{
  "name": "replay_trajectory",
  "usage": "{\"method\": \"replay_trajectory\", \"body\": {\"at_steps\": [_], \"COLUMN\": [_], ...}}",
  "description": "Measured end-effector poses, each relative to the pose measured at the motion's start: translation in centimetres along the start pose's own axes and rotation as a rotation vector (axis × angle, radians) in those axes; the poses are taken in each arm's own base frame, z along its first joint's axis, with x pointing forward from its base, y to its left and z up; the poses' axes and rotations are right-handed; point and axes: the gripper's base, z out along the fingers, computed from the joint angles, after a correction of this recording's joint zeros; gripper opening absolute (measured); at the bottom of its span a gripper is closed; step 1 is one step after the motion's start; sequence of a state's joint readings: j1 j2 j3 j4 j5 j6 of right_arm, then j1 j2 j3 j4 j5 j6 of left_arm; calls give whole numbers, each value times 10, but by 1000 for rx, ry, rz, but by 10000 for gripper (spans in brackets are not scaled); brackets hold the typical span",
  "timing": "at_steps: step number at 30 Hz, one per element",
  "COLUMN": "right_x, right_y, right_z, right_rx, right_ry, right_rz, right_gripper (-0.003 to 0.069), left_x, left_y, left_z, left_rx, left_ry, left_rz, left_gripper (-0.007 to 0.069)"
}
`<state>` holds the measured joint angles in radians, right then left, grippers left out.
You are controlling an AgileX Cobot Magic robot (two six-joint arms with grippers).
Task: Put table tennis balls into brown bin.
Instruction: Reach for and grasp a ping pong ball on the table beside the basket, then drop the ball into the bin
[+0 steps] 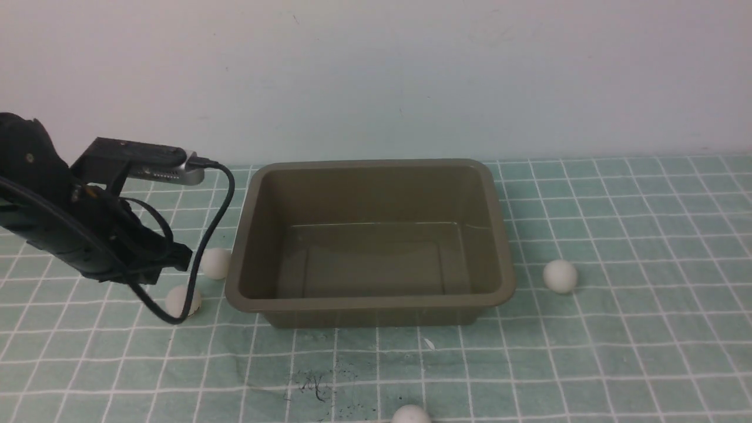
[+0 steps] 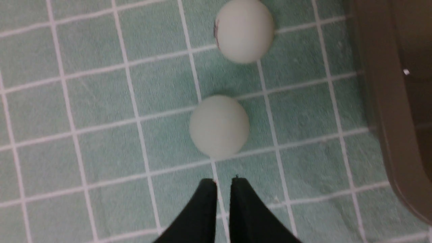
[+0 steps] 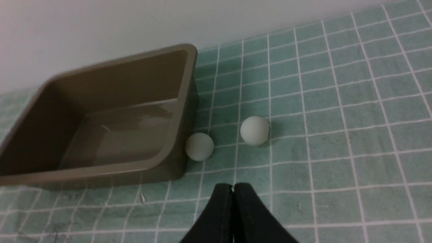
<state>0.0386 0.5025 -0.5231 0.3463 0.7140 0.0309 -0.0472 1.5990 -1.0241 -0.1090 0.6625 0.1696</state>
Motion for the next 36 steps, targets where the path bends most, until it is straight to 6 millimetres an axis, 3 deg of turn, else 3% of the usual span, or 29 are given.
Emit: {"method": "replay_trajectory", "body": {"at_steps": [5,10,14,17,18,23,24,26,28,30,33,36], "right_x": [-33,-53,-69,-81,-84,-92,-91,-89,-82,-76,-69,-51], "right_y": [6,8,8,8,6,2,-1,0,1,3,4,-2], "right_z": [20,40,64,83,93,131,150,166,196,220,243,279], "right_rx": [24,36,52,60,66,68,66,61,50,42,39,46], "right_ry": [74,125,180,209,232,296,326,344,394,434,476,558], "right_rz": [-68,-88,-90,-86,-85,-141,-159,-177,-203,-218,-223,-218], "right_gripper": [1,82,218,319,357,440,452,458,461,461,461,461], "left_x": [-4,-3,3,4,4,-2,-9,-18,-33,-42,-47,-48], "left_y": [4,6,7,7,7,10,9,5,-13,-35,-58,-88], "left_z": [38,71,91,94,92,68,49,27,-5,-21,-26,-12], "left_rx": [-11,-7,-4,-4,-3,1,4,13,60,115,165,215], "left_ry": [8,21,68,81,96,152,146,109,18,-50,-102,-106], "left_rz": [-4,-29,-50,-77,-81,-92,-93,-87,-48,10,74,149], "left_gripper": [297,489,507,391,335,343,343,343,343,343,343,346]}}
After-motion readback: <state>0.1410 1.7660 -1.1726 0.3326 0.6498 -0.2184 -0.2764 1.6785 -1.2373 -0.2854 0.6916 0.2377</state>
